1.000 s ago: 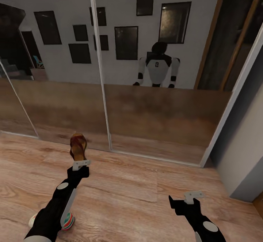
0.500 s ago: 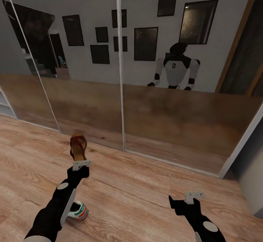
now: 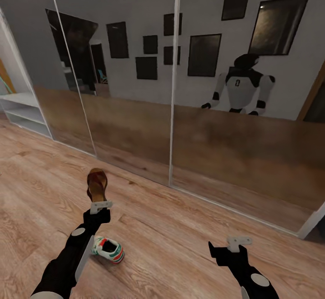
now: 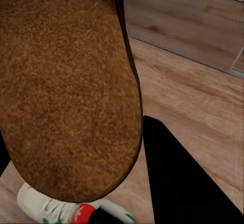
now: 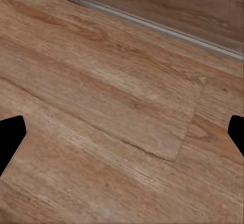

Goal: Pick up the two gym shoes and the two sandals from the corridor floor and place them onto the hallstand (shoe rack) in the corridor, making sure they are on the rack and not on the floor. Arrange them so the two gym shoes are next to each other and the two sandals are next to each other.

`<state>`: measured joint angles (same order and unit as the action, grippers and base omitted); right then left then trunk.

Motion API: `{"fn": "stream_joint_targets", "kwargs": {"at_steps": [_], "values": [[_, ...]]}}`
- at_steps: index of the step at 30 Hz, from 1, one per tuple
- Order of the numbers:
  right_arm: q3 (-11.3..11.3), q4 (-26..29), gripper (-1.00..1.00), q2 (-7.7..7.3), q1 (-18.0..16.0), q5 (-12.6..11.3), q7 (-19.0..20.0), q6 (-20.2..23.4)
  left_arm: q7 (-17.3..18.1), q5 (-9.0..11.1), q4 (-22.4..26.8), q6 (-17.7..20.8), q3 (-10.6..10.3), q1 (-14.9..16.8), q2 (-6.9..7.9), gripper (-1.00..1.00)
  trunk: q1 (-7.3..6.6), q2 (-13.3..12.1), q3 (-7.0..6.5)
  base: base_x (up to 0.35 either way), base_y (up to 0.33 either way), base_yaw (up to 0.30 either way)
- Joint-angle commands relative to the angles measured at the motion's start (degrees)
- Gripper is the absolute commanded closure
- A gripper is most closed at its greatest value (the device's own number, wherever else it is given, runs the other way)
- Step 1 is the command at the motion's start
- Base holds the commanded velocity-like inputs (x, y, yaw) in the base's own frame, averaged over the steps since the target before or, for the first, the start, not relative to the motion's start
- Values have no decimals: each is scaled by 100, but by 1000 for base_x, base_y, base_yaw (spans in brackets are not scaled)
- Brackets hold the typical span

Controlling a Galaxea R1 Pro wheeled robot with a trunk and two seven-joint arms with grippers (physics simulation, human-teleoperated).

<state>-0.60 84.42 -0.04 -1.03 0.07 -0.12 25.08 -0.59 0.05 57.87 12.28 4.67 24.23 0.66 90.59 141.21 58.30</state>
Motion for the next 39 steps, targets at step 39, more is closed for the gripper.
{"fn": "stream_joint_targets", "kwargs": {"at_steps": [39], "values": [[-18, -4, -100, 4, 7, 36, 21, 32, 159, -40, -13, 28, -10, 3, 602, 100, -1, 2, -116, 0, 0, 291]]}}
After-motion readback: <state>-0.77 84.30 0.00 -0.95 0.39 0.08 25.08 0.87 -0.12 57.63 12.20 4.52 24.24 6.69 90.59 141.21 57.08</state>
